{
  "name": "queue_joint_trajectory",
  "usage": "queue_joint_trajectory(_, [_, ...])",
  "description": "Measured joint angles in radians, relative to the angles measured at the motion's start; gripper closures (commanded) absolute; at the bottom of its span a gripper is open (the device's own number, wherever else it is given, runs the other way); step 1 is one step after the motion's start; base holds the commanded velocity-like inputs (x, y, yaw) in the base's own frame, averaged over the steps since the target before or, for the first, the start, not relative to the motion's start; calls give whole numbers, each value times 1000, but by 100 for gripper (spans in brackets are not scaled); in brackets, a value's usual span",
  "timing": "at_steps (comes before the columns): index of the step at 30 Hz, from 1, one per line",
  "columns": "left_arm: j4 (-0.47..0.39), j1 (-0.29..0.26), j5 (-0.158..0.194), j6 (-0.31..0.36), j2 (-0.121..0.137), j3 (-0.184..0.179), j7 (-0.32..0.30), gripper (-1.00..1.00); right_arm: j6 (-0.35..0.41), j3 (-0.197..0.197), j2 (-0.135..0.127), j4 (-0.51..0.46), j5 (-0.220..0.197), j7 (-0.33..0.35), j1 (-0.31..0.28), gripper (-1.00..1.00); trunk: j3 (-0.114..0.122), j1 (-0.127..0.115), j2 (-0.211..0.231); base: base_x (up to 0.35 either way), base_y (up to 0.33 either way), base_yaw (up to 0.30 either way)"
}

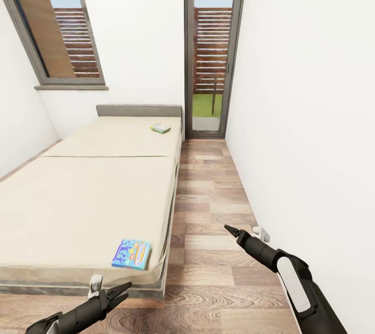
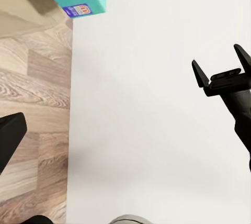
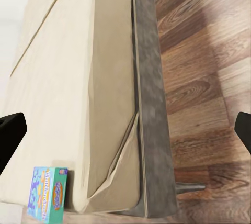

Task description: Put all the toys in the child's room - the three board games (two on the bed and one on the table), the two jigsaw puzzles on the table, and the tennis ball on the table - inside the toy box on the table in the child's room.

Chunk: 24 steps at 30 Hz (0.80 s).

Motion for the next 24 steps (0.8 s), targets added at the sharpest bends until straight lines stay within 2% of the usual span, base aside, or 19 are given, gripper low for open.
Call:
queue_joint_trajectory(16, [10, 0, 3, -5, -4, 5, 11, -100, 1, 0, -1, 0, 0, 2, 0, -100, 0, 0, 0, -9, 0, 0])
queue_joint_trajectory(22, [29, 0, 1, -34, -40, 51, 23, -100, 2, -1, -2, 0, 0, 2, 0, -100, 0, 0, 0, 0, 0, 0])
queue_joint_trajectory(24, [32, 0, 2, -70, -59, 90, 32, -100, 2, -1, -3, 0, 0, 2, 0, -100, 0, 0, 0, 0, 0, 0])
